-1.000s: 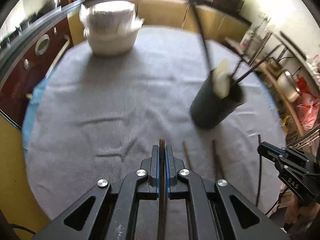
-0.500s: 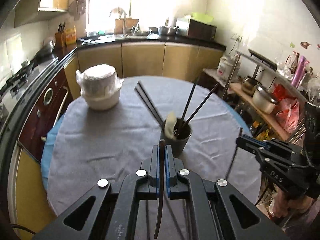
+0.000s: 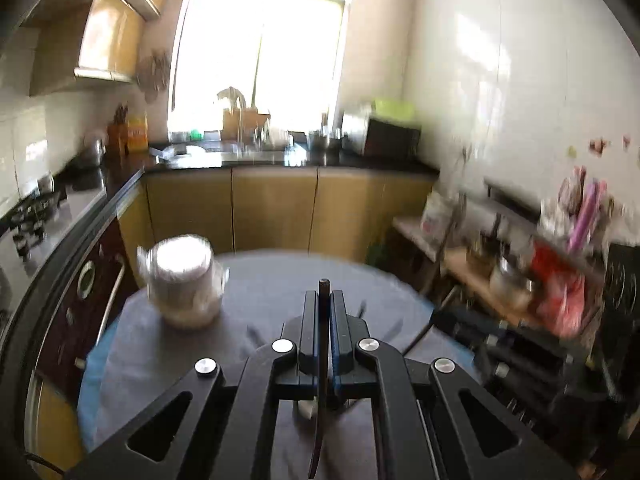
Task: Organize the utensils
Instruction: 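Lift both chopsticks and carry them over the black cup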
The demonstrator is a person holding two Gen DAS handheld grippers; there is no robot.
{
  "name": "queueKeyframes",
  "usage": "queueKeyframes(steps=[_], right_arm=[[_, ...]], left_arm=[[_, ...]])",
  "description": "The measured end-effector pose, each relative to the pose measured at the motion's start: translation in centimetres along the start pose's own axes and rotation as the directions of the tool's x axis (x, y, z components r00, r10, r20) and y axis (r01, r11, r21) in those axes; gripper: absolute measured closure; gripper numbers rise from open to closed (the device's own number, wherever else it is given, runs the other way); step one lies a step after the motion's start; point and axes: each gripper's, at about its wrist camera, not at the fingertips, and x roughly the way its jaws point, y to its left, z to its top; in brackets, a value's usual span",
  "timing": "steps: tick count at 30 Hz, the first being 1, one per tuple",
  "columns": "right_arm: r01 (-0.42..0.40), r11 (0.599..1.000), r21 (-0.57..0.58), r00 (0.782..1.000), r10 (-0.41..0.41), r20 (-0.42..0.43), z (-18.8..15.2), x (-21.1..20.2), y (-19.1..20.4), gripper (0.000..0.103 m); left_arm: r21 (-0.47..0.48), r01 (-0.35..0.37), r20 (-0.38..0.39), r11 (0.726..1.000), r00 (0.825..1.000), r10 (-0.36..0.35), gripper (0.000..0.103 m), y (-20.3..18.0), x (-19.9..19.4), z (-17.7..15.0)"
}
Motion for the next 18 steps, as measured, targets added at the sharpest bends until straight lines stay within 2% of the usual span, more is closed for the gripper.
queueKeyframes(steps=[3,7,16,18], right_arm=[[0.017,1.0,-0.021,1.0,-0.016,0.016,2.3,0.8,0.5,0.097],[0.026,0.999,-0.02,1.0,-0.026,0.011,3.5,2.7,0.3,0.097],[0.03,1.0,-0.008,0.995,-0.03,-0.091,0.1,7.3,-1.7,0.097],[0.03,1.0,-0.008,0.992,-0.031,-0.118,-0.9,7.8,-1.9,0.097]], left_arm=[[-0.029,0.012,0.069,0.999,0.998,-0.01,0.098,-0.1,1.1,1.7],[-0.049,0.002,0.121,0.999,0.993,0.003,0.098,-0.1,3.5,2.0],[-0.181,-0.024,0.049,0.983,0.998,0.034,0.098,2.6,10.3,-3.6],[-0.181,-0.033,0.04,0.983,0.998,0.041,0.098,2.7,11.0,-4.9]])
